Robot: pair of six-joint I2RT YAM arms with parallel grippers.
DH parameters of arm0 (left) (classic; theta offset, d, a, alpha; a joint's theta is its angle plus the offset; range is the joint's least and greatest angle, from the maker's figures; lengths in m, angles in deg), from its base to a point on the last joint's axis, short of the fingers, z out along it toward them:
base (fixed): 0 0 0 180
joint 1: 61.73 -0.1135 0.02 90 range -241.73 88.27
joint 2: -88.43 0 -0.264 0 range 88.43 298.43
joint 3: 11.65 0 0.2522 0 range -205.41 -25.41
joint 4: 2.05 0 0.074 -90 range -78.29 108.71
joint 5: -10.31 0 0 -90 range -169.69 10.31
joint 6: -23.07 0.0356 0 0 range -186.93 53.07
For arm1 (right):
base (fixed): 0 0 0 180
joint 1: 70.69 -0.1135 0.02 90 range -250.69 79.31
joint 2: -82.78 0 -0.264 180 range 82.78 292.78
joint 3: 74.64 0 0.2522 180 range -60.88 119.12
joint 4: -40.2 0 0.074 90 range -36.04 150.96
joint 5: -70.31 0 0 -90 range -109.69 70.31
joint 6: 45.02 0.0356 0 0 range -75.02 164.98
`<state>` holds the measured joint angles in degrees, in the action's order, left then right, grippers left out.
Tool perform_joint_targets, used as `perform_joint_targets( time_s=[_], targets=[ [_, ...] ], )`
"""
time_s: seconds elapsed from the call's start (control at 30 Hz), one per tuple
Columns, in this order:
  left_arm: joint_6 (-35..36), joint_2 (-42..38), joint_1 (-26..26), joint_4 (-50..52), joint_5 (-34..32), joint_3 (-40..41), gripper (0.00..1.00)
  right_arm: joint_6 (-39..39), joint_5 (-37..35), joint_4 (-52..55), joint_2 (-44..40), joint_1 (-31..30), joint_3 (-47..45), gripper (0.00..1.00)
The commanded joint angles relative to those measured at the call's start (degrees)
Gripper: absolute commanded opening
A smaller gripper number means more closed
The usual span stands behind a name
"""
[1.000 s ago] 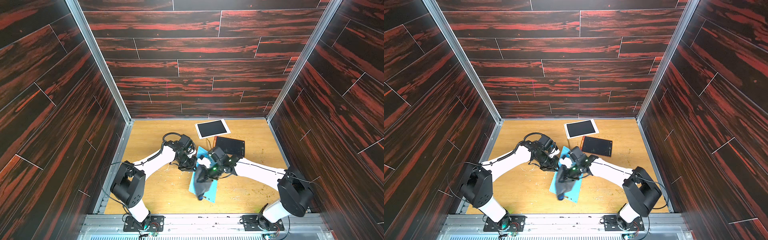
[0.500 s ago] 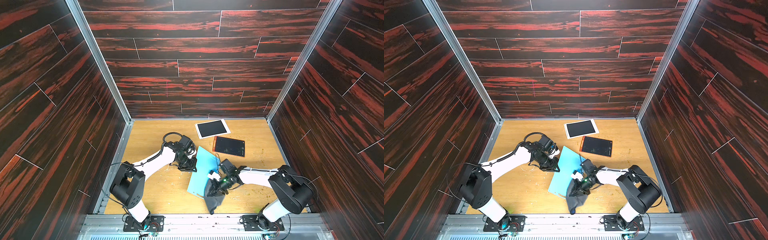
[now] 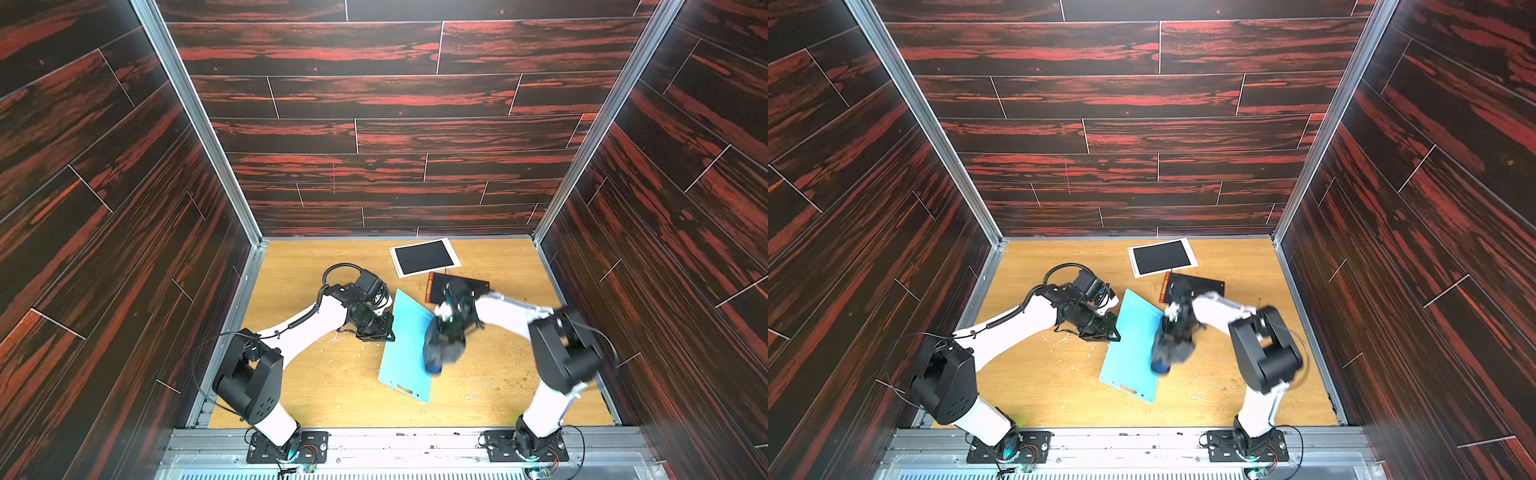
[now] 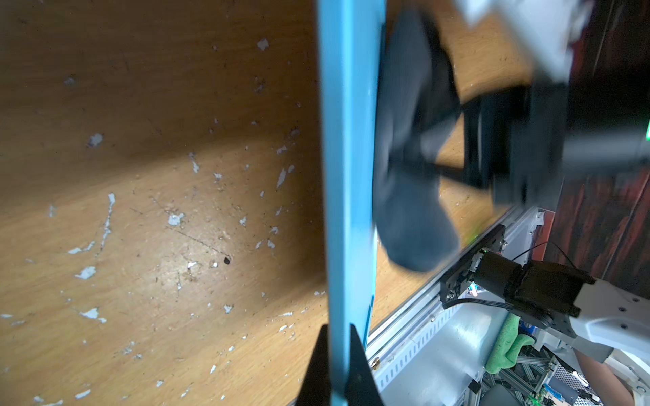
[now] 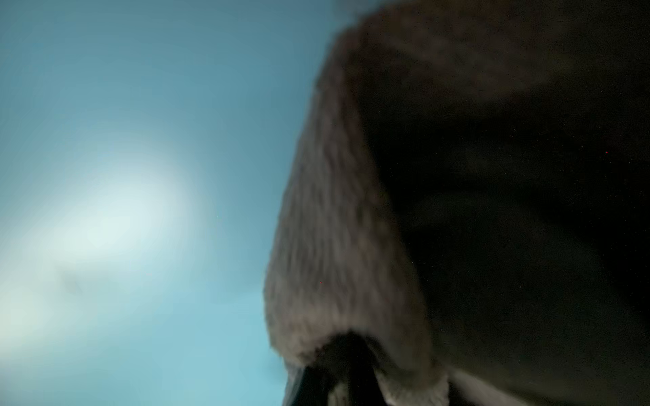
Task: Wipe the drawing tablet
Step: Wipe the dirt from the drawing tablet.
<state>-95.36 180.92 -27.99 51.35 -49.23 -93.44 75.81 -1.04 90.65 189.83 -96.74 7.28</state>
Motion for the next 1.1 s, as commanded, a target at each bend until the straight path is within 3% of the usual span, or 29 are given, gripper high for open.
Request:
perform_joint_targets(
  time_s=[0.0, 0.17, 0.33, 0.47, 0.6, 0.73, 0.8, 0.9, 1.07],
  targets=[
    [0.29, -1.16, 0.72, 1.01, -2.23, 1.51, 0.00, -1.75, -2.74, 0.40, 6.04, -0.84, 10.20, 0.00],
    [0.54, -0.81, 0.72, 1.19, -2.18, 1.26, 0.00, 0.60, 13.14, -0.23, 8.22, -4.46, 23.11, 0.00],
    [0.63, -0.64, 0.72, 1.15, -2.31, 1.32, 0.00, 1.89, 22.57, -3.37, 4.95, -6.22, 22.23, 0.00],
    [0.58, -0.55, 0.72, 1.15, -2.37, 1.28, 0.00, 0.21, 21.31, -5.88, 1.65, -4.78, 13.97, 0.00],
    [0.50, -0.69, 0.67, 1.32, -2.75, 1.16, 0.00, 2.15, 20.17, -9.84, 1.20, 0.70, 2.08, 0.00],
    [0.34, -1.05, 0.72, 1.80, -3.36, 0.90, 0.00, -0.35, 6.76, -5.80, -1.72, 4.42, -5.31, 0.00],
    [0.19, -0.92, 0.72, 1.69, -3.28, 0.73, 0.00, -1.26, 5.55, -5.26, -4.31, 4.20, -7.18, 0.00],
    [0.19, -0.22, 0.72, 1.68, -3.21, 0.27, 0.00, -2.44, 9.67, -4.12, -6.99, 0.52, -6.34, 0.00],
    [0.14, 0.06, 0.72, 2.14, -3.62, -0.17, 0.00, -1.84, 18.19, -1.12, -7.79, -14.69, 2.27, 0.00]
  ],
)
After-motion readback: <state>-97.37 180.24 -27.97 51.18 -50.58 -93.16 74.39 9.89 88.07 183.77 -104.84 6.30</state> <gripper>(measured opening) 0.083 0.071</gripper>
